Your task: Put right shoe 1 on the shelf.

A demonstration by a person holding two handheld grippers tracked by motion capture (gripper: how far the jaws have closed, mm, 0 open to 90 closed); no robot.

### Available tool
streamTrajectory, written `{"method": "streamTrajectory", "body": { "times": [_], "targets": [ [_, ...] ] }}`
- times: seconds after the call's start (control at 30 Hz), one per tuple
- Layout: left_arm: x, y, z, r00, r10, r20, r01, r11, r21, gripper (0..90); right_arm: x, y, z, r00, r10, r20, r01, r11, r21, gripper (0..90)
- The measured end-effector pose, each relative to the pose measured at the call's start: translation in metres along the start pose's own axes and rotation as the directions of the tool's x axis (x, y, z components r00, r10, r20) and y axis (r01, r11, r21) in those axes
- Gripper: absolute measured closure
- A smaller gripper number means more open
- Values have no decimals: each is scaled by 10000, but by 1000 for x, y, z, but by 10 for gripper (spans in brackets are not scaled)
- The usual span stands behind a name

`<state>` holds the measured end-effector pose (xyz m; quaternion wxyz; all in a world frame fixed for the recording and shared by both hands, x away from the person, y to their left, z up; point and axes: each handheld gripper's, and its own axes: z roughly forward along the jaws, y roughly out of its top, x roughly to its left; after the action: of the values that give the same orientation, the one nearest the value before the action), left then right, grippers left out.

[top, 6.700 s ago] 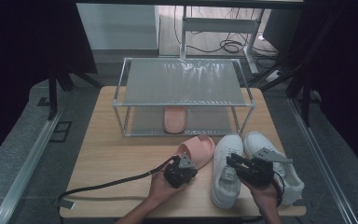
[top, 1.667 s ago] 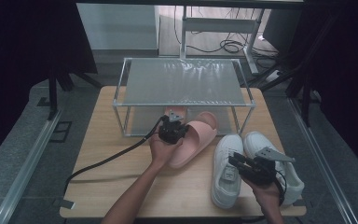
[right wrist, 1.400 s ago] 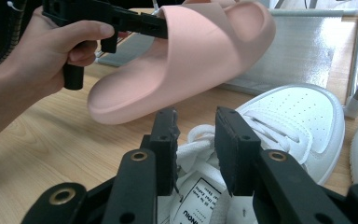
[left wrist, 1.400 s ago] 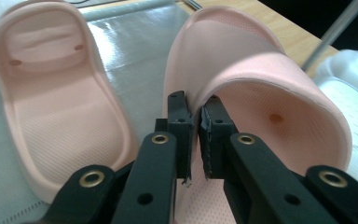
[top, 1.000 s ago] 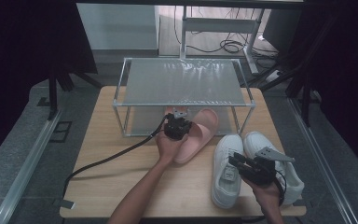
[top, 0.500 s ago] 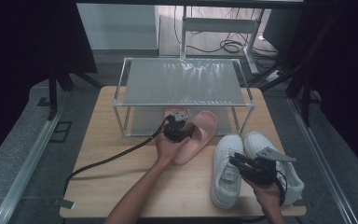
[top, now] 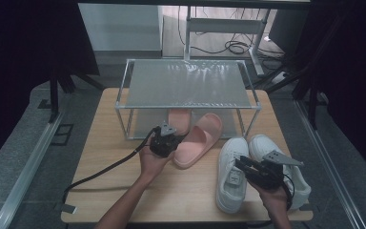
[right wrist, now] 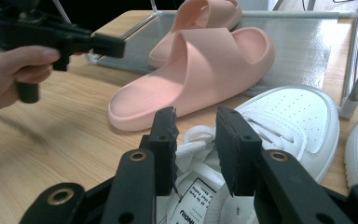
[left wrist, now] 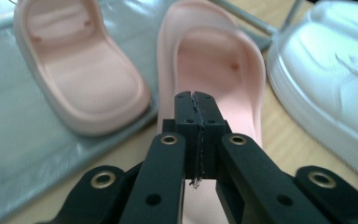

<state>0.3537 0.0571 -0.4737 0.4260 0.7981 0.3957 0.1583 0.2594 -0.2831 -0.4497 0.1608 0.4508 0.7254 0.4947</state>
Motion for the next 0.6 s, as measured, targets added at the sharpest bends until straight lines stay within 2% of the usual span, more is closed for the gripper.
{"method": "streamTrajectory", "body": {
  "times": [0.13, 0.27, 0.3, 0.37, 0.5, 0.6],
  "targets": [
    [1, -18, -12, 10000, 49, 25, -50, 9997, 242, 900, 1, 0, 0, 10000, -10, -12, 10, 10000, -3, 683],
    [3, -40, -17, 9999, 83, 72, -88, 9975, 705, 900, 1, 0, 0, 10000, -29, -14, 29, 10000, -6, 683],
    [3, -49, -18, 9998, 165, 142, -178, 9952, 959, 900, 2, 0, 0, 10000, -32, -16, 32, 10000, -8, 683],
    [2, -54, -17, 9995, 251, 175, -268, 9939, 1074, 900, 2, 1, 1, 10000, -38, -14, 38, 10000, -5, 683],
    [0, -67, -12, 9976, 573, 389, -627, 9857, 1566, 900, 2, 1, 0, 10000, -44, -2, 44, 10000, -16, 683],
    [-2, -74, -5, 9967, 648, 490, -728, 9803, 1836, 900, 2, 0, 1, 10000, -34, 5, 34, 10000, -4, 683]
  ]
}}
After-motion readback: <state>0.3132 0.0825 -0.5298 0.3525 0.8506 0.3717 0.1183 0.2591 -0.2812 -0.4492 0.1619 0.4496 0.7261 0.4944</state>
